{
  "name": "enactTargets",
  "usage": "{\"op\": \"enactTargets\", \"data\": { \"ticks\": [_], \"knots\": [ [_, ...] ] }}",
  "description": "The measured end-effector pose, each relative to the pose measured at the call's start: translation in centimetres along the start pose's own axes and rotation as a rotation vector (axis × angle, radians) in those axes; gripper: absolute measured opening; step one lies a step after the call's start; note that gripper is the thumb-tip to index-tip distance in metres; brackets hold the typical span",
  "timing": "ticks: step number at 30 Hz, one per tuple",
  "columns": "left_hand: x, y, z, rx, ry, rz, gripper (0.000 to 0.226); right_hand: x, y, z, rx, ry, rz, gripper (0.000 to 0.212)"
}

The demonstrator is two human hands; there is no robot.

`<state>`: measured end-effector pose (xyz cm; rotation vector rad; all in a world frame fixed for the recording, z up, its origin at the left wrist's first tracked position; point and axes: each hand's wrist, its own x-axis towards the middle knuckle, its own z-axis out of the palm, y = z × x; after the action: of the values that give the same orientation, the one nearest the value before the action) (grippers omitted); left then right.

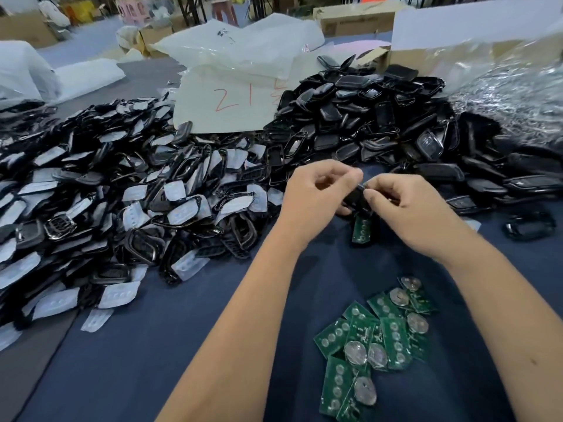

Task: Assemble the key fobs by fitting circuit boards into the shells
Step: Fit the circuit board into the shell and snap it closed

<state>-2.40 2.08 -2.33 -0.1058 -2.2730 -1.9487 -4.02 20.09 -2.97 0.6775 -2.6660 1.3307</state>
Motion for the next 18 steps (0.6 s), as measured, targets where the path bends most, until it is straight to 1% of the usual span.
{"op": "enactTargets", "data": {
  "ticks": [1, 3, 6, 8, 10, 12, 15, 17, 18],
  "knots": [
    [0.0, 0.0, 0.1, 0.019, 0.003, 0.007, 0.007, 0.0, 0.0, 0.1, 0.023, 0.007, -0.001, 0.022],
    [0.0, -0.1, 0.2, 0.01, 0.048, -0.02, 0.011, -0.1, 0.0, 0.5, 0.132, 0.057, 0.019, 0.02],
    [-0.2, 0.2, 0.5, -0.136, 0.084, -0.107, 0.015, 0.0, 0.1, 1.0, 0.322, 0.183, 0.077, 0.015],
    [-0.4, 0.3, 0.7, -0.221, 0.084, -0.154, 0.014, 0.2, 0.1, 1.2, 0.472, 0.28, 0.115, 0.012],
    [-0.6, 0.5, 0.9, -0.217, 0.051, -0.163, 0.011, 0.4, 0.1, 1.1, 0.627, 0.358, 0.149, 0.013],
    [-0.7, 0.5, 0.8, -0.133, -0.005, -0.154, 0.005, 0.4, 0.3, 0.9, 0.679, 0.367, 0.153, 0.016],
    [-0.5, 0.4, 0.5, 0.029, -0.054, -0.09, 0.002, 0.3, 0.7, 0.3, 0.629, 0.297, 0.139, 0.018],
    [-0.5, 0.3, 0.5, 0.041, -0.036, -0.065, 0.003, 0.3, 0.6, 0.2, 0.696, 0.287, 0.171, 0.023],
    [-0.5, 0.4, 0.6, 0.001, -0.015, -0.069, 0.003, 0.3, 0.4, 0.3, 0.798, 0.286, 0.208, 0.027]
  ]
}}
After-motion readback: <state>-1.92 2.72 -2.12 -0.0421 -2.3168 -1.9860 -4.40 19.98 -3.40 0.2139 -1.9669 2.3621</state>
